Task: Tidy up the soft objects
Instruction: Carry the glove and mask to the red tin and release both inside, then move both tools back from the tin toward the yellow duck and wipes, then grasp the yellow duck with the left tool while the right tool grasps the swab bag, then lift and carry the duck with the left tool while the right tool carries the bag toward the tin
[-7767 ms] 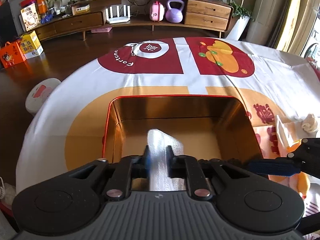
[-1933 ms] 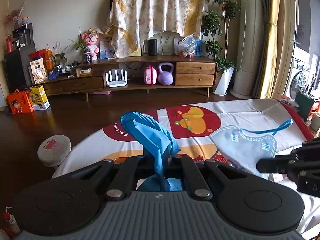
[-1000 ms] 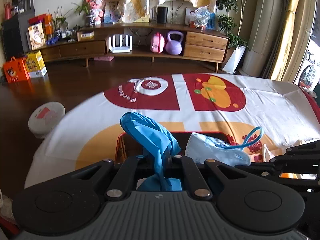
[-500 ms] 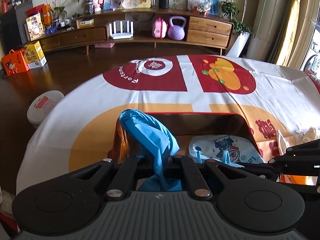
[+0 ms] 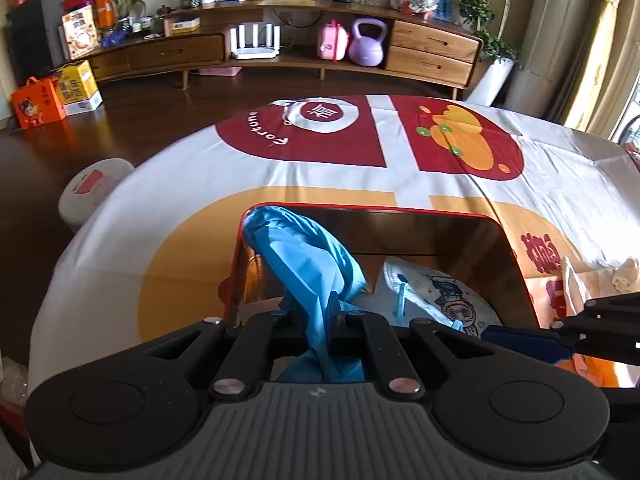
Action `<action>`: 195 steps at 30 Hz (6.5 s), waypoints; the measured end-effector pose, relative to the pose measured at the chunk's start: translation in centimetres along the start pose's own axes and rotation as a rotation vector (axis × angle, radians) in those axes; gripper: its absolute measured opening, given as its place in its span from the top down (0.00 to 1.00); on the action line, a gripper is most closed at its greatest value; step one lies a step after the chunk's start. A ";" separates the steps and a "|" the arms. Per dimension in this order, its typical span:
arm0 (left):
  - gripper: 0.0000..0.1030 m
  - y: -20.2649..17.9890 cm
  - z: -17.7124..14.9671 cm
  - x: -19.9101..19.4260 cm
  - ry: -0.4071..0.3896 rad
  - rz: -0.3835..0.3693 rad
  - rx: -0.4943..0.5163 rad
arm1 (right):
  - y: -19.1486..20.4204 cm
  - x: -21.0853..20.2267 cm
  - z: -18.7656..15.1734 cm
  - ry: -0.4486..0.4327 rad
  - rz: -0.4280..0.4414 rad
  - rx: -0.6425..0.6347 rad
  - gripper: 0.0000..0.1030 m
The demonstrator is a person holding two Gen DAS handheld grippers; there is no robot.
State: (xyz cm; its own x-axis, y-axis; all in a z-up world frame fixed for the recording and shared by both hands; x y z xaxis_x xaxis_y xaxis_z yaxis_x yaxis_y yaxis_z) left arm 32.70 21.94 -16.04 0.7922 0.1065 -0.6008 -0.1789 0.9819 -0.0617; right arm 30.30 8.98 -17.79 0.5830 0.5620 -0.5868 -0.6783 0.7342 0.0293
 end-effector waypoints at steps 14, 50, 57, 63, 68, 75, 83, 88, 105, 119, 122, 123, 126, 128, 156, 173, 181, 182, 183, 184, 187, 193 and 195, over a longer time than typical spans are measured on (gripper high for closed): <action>0.91 -0.8 -0.2 -1.7 -0.002 -0.007 -0.001 | -0.1 -1.8 0.5 -0.040 0.019 -0.003 0.55; 0.11 -4.7 1.9 -13.7 -0.205 -0.090 0.005 | -2.4 -15.2 1.3 -0.225 0.092 0.096 0.09; 0.06 -6.9 1.6 -16.1 -0.235 -0.141 -0.030 | -4.5 -19.0 -0.2 -0.277 0.065 0.120 0.00; 0.00 -9.3 0.4 -16.6 -0.234 -0.159 -0.037 | -7.1 -21.6 -2.4 -0.293 0.014 0.128 0.00; 0.00 -12.1 -0.6 -16.5 -0.248 -0.176 -0.023 | -9.8 -23.2 -4.3 -0.299 -0.046 0.146 0.00; 0.00 -16.9 -2.7 -14.7 -0.147 -0.248 -0.018 | -14.2 -24.5 -6.5 -0.300 -0.131 0.196 0.00; 0.00 -21.9 -3.9 -12.7 -0.175 -0.259 0.083 | -19.2 -24.9 -8.4 -0.303 -0.223 0.209 0.00; 0.00 -24.2 -4.6 -11.1 -0.178 -0.260 0.127 | -21.6 -23.7 -9.9 -0.272 -0.263 0.200 0.00; 0.00 -27.1 -6.4 -5.2 -0.142 -0.251 0.210 | -26.9 -19.3 -12.4 -0.187 -0.309 0.228 0.14; 0.02 -27.5 -7.3 -2.9 -0.116 -0.264 0.223 | -29.0 -17.2 -16.5 -0.076 -0.325 0.278 0.29; 0.11 -27.6 -7.3 -2.7 -0.120 -0.270 0.232 | -29.3 -17.0 -17.0 -0.071 -0.327 0.297 0.33; 0.14 -27.6 -7.3 -2.7 -0.122 -0.272 0.234 | -29.4 -17.0 -17.1 -0.070 -0.328 0.302 0.37; 0.33 -27.6 -7.2 -2.4 -0.117 -0.269 0.228 | -29.5 -16.9 -17.2 -0.068 -0.328 0.309 0.47; 0.36 -27.3 -7.2 -2.1 -0.111 -0.260 0.220 | -29.4 -16.8 -17.2 -0.067 -0.329 0.308 0.50; 0.71 -25.1 -6.5 -3.6 -0.073 -0.224 0.161 | -29.1 -20.9 -16.0 -0.148 -0.425 0.347 0.97; 0.72 -24.5 -4.1 -7.5 -0.121 -0.280 0.133 | -26.0 -23.9 -13.3 -0.247 -0.365 0.360 0.97; 0.72 -24.3 -6.7 -6.7 -0.040 -0.292 0.153 | -25.2 -23.6 -13.5 -0.244 -0.343 0.364 0.97; 0.72 -24.1 -7.3 -6.4 -0.027 -0.287 0.154 | -25.1 -23.6 -13.6 -0.242 -0.341 0.365 0.97; 0.72 -24.0 -7.7 -6.2 -0.018 -0.285 0.157 | -25.1 -23.5 -13.8 -0.240 -0.340 0.367 0.97; 0.72 -23.9 -8.1 -6.0 -0.013 -0.280 0.160 | -25.1 -23.4 -13.8 -0.238 -0.339 0.368 0.97; 0.71 -23.3 -8.8 -5.5 0.011 -0.263 0.153 | -25.1 -23.3 -13.9 -0.235 -0.337 0.372 0.97; 0.55 -22.1 -8.7 -5.6 0.024 -0.291 0.055 | -25.0 -22.8 -14.0 -0.229 -0.331 0.375 0.97; 0.44 -22.2 -8.3 -6.1 -0.001 -0.309 0.046 | -24.9 -22.5 -14.2 -0.225 -0.326 0.378 0.97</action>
State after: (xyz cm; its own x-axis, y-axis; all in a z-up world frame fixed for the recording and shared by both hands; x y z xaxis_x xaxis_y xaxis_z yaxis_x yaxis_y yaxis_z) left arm 26.93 -1.81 -17.62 0.8057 -0.1979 -0.5583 0.0971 0.9739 -0.2051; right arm 27.70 -27.36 -16.77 0.8456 0.3193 -0.4277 -0.2626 0.9465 0.1874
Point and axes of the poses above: each gripper's, at about its wrist camera, not at the fingertips, and x roughly the way its jaws point, y to its left, z to its top, the point moved 8 cm from there along x, roughly the way its jaws point, and after that the axes turned 14 degrees about -y, right-handed, at the moved point
